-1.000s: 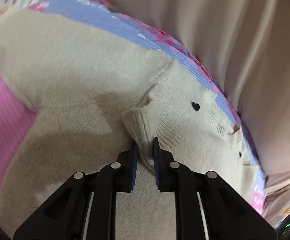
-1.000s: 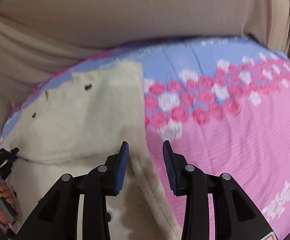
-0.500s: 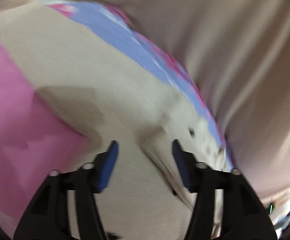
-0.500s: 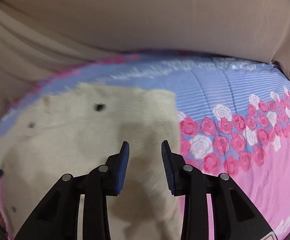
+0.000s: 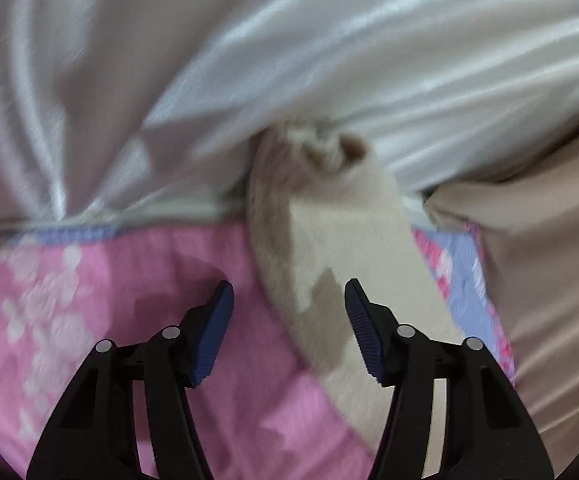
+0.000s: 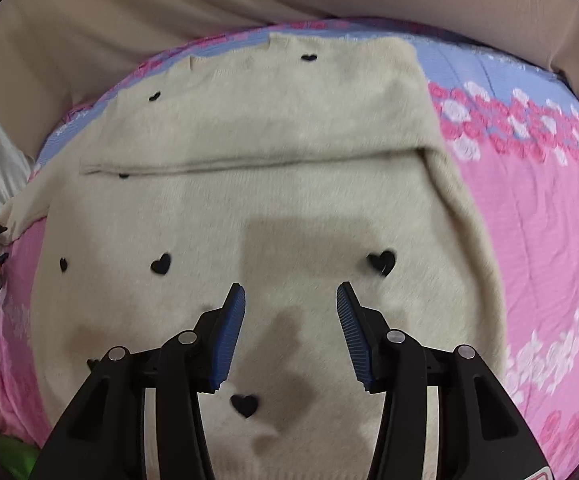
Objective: Fold small clothes
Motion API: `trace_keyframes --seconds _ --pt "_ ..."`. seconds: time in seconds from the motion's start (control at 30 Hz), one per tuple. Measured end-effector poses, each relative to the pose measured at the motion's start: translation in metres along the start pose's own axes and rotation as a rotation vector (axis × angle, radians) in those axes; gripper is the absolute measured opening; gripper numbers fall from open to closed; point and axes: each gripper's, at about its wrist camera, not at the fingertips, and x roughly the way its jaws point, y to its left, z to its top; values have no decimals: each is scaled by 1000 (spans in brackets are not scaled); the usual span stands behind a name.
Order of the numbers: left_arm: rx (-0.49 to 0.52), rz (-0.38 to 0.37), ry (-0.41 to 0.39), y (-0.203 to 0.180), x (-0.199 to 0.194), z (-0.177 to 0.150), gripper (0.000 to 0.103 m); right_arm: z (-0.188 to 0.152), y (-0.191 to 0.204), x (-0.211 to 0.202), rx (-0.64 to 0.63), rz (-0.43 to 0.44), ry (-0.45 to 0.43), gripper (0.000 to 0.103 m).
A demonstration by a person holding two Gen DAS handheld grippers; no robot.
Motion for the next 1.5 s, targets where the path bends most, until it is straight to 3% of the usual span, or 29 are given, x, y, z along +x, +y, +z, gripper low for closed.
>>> trace_keyframes --seconds 0.03,0.07,0.1,0.23,0.4,0.57,0.7,0.8,0.9,1.0,1.07,1.13,1.17,1.23,1.3,1.37,1.5 --pt "2 -8 13 -3 4 0 37 -3 5 1 -2 -8 5 47" --pt "5 3 13 -6 7 0 21 -3 8 0 -4 -16 6 47" --pt "9 -5 14 -9 8 1 10 -3 11 -2 -8 -17 4 47" --pt "89 -53 -80 -43 -23 -1 9 -2 17 -16 -10 -18 -39 54" --pt "276 -250 -173 -132 -92 -26 9 -4 4 -27 38 -13 -69 55" --pt "538 -523 -214 -259 -171 -102 9 -11 -21 -44 104 10 -103 54" --pt "646 -704 -112 -326 -203 -185 9 -19 -49 -57 159 15 -130 55" --pt "739 -763 -13 -356 -211 -263 10 -27 -75 -65 208 10 -145 55" --pt "821 -757 111 -374 -196 -345 10 -35 -102 -69 257 4 -145 55" --pt "917 -680 247 -372 -165 -427 13 -42 -122 -70 296 5 -137 55" --pt "981 -567 377 -359 -132 -481 18 -43 -129 -69 308 8 -129 55" --pt "1014 -447 458 -339 -115 -509 25 -39 -133 -68 305 14 -120 55" --pt "999 -419 494 -328 -113 -514 26 -37 -133 -68 297 23 -120 55" --pt "930 -477 506 -302 -134 -509 36 -22 -129 -66 258 55 -119 56" --pt "894 -502 452 -287 -148 -494 68 5 -119 -56 215 110 -101 62" --pt "859 -522 399 -267 -165 -472 72 35 -113 -39 206 196 -91 63" --pt "742 -463 397 -226 -157 -413 72 95 -107 12 272 339 -51 63"
